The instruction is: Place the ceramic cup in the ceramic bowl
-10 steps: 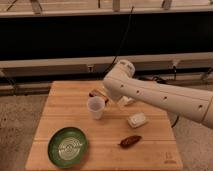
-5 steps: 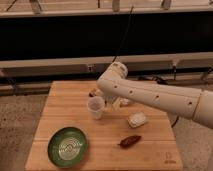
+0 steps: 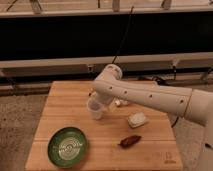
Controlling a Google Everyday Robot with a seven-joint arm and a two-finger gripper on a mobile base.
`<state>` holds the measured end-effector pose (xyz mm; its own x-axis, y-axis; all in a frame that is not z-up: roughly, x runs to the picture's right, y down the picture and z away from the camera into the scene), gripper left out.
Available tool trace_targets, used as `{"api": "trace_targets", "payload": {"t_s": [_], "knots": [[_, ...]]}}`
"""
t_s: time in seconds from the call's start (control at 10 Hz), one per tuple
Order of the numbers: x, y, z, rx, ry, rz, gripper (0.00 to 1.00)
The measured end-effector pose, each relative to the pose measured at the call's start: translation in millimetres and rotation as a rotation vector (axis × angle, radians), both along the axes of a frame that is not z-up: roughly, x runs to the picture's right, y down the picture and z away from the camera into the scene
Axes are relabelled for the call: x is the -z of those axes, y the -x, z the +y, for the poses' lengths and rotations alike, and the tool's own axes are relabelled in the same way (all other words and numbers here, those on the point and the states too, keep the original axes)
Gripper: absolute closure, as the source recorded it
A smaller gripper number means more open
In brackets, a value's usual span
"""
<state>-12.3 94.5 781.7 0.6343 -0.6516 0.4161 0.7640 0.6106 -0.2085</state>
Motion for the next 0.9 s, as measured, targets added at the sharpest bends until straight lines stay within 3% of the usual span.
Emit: {"api": "trace_targets", "payload": {"t_s": [0.4, 0.9], "knots": [[-10.6, 13, 12, 0.036, 0.010, -0.034, 0.20], [-19.9, 11, 14, 0.030, 0.025, -0.052, 0.20]]}}
